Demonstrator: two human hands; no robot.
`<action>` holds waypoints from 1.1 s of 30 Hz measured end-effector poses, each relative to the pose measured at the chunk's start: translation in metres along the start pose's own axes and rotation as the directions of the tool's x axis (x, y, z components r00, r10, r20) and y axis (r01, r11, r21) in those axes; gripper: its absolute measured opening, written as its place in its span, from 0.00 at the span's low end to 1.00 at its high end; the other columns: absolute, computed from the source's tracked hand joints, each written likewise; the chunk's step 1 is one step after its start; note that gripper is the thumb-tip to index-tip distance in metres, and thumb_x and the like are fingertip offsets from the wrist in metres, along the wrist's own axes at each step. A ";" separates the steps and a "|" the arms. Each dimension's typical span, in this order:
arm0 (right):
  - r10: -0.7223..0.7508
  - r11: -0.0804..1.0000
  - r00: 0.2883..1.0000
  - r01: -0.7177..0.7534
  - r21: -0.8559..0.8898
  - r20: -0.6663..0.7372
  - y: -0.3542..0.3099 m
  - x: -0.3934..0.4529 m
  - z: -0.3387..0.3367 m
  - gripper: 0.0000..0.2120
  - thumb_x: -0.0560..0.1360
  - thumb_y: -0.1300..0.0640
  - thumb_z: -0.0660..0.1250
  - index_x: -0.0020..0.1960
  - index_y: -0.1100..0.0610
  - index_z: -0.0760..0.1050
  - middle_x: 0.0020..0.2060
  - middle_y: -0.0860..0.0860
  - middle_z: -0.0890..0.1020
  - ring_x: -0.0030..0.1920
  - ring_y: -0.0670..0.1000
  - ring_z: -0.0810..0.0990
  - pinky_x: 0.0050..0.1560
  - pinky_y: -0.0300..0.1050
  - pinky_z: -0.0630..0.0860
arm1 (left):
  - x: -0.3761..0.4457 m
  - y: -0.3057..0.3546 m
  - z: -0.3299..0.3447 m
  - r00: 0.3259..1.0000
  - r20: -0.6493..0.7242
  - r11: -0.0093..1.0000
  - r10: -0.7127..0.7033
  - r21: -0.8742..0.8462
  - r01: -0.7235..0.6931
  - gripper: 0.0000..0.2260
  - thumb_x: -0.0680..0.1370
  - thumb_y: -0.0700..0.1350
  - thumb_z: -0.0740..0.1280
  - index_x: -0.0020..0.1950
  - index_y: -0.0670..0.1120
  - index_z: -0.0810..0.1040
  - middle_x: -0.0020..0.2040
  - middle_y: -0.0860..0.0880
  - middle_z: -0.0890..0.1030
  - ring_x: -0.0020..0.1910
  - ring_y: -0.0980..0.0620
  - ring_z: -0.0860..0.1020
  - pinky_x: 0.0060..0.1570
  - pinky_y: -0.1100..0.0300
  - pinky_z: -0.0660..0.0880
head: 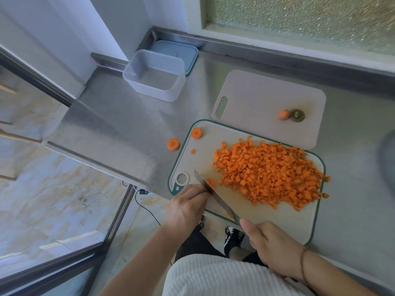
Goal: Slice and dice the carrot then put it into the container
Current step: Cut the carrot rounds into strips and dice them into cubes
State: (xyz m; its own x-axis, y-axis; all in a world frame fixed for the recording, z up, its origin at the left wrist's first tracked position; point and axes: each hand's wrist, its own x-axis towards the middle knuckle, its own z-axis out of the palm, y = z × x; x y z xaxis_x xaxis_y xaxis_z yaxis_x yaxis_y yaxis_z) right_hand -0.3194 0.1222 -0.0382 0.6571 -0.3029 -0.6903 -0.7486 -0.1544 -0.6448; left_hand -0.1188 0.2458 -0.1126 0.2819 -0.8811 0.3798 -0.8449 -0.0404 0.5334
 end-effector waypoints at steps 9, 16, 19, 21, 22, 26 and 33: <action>0.023 0.997 1.000 -0.024 0.078 0.009 0.011 -0.011 -0.014 0.30 0.73 0.31 0.48 0.25 0.53 0.59 0.20 0.46 0.62 0.24 0.47 0.62 0.34 0.43 0.64 | 0.000 0.003 0.001 1.000 0.015 0.999 0.022 0.034 -0.023 0.03 0.77 0.39 0.71 0.44 0.44 0.83 0.47 0.49 0.82 0.45 0.48 0.80 0.46 0.51 0.79; 0.054 0.998 0.998 -0.054 0.013 0.030 -0.004 -0.009 -0.019 0.29 0.74 0.29 0.50 0.32 0.53 0.64 0.26 0.47 0.67 0.28 0.47 0.67 0.36 0.42 0.67 | 0.002 -0.002 0.002 0.995 -0.076 0.989 -0.068 0.123 0.077 0.07 0.79 0.45 0.71 0.44 0.45 0.85 0.46 0.52 0.83 0.42 0.48 0.80 0.42 0.53 0.78; 0.070 0.997 0.997 -0.070 0.016 0.024 -0.005 -0.024 -0.032 0.29 0.71 0.27 0.50 0.34 0.54 0.65 0.30 0.49 0.69 0.31 0.46 0.68 0.37 0.42 0.66 | 0.007 -0.009 -0.002 0.997 -0.059 0.986 -0.059 0.151 0.067 0.09 0.79 0.45 0.69 0.41 0.44 0.83 0.42 0.51 0.82 0.40 0.48 0.79 0.41 0.52 0.78; 0.074 0.997 0.997 -0.075 -0.028 -0.015 -0.003 -0.037 -0.042 0.28 0.72 0.29 0.51 0.35 0.54 0.67 0.32 0.48 0.72 0.33 0.44 0.71 0.37 0.39 0.66 | 0.012 -0.010 -0.006 0.999 -0.014 0.986 -0.042 0.161 0.043 0.08 0.79 0.45 0.68 0.42 0.45 0.84 0.42 0.51 0.81 0.41 0.50 0.78 0.44 0.54 0.77; 0.064 0.996 0.997 -0.067 -0.065 -0.044 -0.002 -0.043 -0.048 0.29 0.71 0.28 0.50 0.34 0.53 0.68 0.30 0.47 0.73 0.33 0.42 0.72 0.36 0.36 0.65 | 0.014 -0.009 -0.010 0.999 0.000 0.986 -0.046 0.161 0.045 0.08 0.78 0.46 0.68 0.43 0.46 0.84 0.42 0.52 0.81 0.42 0.51 0.77 0.47 0.57 0.76; -0.095 0.938 0.975 0.020 -0.345 -0.203 0.014 -0.051 -0.066 0.49 0.57 0.18 0.35 0.62 0.44 0.71 0.51 0.47 0.81 0.51 0.46 0.80 0.48 0.40 0.75 | 0.021 -0.006 -0.025 0.979 -0.090 0.972 -0.184 0.134 0.195 0.06 0.74 0.37 0.71 0.48 0.45 0.86 0.47 0.52 0.82 0.46 0.56 0.77 0.44 0.63 0.77; 0.161 0.909 0.967 -0.067 0.412 -0.198 0.007 -0.054 -0.074 0.35 0.61 0.18 0.50 0.34 0.50 0.69 0.28 0.49 0.69 0.24 0.50 0.66 0.27 0.40 0.62 | 0.064 0.049 -0.026 0.988 0.057 0.987 -0.145 -0.063 0.148 0.17 0.83 0.55 0.60 0.71 0.56 0.71 0.69 0.57 0.73 0.68 0.59 0.72 0.63 0.59 0.73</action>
State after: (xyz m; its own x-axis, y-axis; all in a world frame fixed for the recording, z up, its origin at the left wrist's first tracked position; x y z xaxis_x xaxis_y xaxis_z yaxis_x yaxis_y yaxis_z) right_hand -0.3667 0.0678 0.0185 0.4973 -0.5043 -0.7060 -0.6877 0.2670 -0.6751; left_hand -0.1305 0.1997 -0.0429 0.3746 -0.8916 0.2546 -0.7636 -0.1409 0.6301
